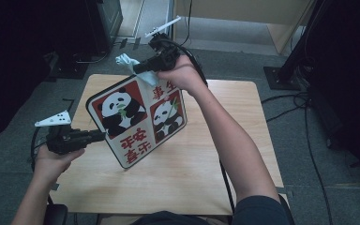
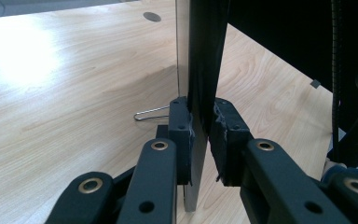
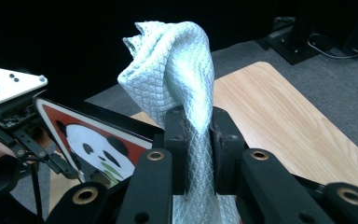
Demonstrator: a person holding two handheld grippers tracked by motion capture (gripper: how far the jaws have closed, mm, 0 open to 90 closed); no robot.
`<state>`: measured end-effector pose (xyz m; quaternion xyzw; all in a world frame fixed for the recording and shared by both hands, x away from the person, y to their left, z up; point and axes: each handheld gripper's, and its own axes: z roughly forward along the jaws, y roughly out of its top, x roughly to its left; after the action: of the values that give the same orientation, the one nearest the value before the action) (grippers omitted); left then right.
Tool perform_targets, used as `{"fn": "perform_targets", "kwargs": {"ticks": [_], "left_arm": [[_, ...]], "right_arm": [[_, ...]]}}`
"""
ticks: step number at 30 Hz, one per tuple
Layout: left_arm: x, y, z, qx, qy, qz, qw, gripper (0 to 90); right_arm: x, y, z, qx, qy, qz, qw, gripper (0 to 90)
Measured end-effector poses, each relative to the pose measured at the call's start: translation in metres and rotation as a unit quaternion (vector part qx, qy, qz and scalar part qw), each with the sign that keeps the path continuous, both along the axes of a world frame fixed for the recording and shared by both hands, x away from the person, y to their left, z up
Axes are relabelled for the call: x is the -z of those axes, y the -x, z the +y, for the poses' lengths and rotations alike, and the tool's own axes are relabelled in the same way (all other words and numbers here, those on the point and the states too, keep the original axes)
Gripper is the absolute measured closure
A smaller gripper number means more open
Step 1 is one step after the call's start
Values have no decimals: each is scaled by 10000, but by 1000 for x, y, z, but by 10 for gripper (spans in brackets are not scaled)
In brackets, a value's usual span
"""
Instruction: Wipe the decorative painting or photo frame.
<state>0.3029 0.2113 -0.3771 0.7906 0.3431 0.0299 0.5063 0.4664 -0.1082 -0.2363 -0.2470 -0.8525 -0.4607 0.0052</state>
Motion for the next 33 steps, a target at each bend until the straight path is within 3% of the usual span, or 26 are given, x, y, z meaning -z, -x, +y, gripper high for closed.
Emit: {"fn": "perform_targets", "kwargs": {"ticks": [33], "left_arm": [[-1, -2, 1, -57, -36, 2, 10000, 794]], "right_arm": [[-4, -16, -42, 683, 223, -107, 9974, 796]]}}
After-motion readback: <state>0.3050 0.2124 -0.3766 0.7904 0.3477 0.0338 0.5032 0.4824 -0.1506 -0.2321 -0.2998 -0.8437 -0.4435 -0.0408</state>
